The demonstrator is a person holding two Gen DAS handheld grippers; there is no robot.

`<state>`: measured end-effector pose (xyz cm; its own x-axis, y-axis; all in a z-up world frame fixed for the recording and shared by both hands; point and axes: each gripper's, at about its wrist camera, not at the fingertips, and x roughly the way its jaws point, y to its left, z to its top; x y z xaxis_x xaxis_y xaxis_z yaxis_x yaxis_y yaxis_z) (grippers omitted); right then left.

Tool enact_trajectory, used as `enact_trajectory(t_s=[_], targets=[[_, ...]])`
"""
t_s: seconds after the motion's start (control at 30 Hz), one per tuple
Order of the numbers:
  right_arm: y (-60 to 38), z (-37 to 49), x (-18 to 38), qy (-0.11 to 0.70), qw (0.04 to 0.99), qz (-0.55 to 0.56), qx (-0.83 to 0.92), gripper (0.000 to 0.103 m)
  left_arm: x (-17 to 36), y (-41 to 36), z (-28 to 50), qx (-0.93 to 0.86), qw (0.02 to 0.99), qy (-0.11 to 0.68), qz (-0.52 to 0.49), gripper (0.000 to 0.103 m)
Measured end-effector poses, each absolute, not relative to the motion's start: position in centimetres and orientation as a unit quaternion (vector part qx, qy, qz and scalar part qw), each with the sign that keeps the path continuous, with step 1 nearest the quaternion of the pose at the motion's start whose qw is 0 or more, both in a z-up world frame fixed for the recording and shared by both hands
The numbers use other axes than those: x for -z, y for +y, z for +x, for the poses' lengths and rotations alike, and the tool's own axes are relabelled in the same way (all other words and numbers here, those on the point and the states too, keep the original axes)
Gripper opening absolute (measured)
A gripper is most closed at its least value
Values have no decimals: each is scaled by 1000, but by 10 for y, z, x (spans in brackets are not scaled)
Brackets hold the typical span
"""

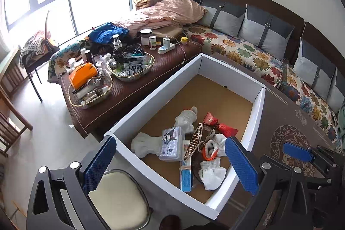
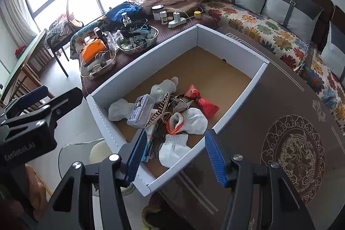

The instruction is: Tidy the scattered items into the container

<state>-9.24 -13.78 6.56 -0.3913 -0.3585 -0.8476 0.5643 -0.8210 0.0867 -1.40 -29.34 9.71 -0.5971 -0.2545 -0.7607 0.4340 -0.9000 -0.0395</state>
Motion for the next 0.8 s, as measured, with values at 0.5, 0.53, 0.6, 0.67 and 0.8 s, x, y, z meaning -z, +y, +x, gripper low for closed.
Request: enact_trajectory(t_s=[0.5,0.53,0.6,0.67,0.8], targets=[[-141,-92,-61,121,275,473,828,57,-103,-295,-13,885,186,134,405,102],[-141,-92,-61,121,275,474,828,57,-102,-296,-13,885,184,139,405,102],[-140,-93,-60,121,274,474,828,57,-101,-297,-14,882,184,144,409,102],[-140,-93,-59,122,274,474,828,57,-100,-298,-14,882,180,149,410,102],[-143,-93,-57,128,273,473,828,57,-98,-297,-13,887,156,167,401,102]])
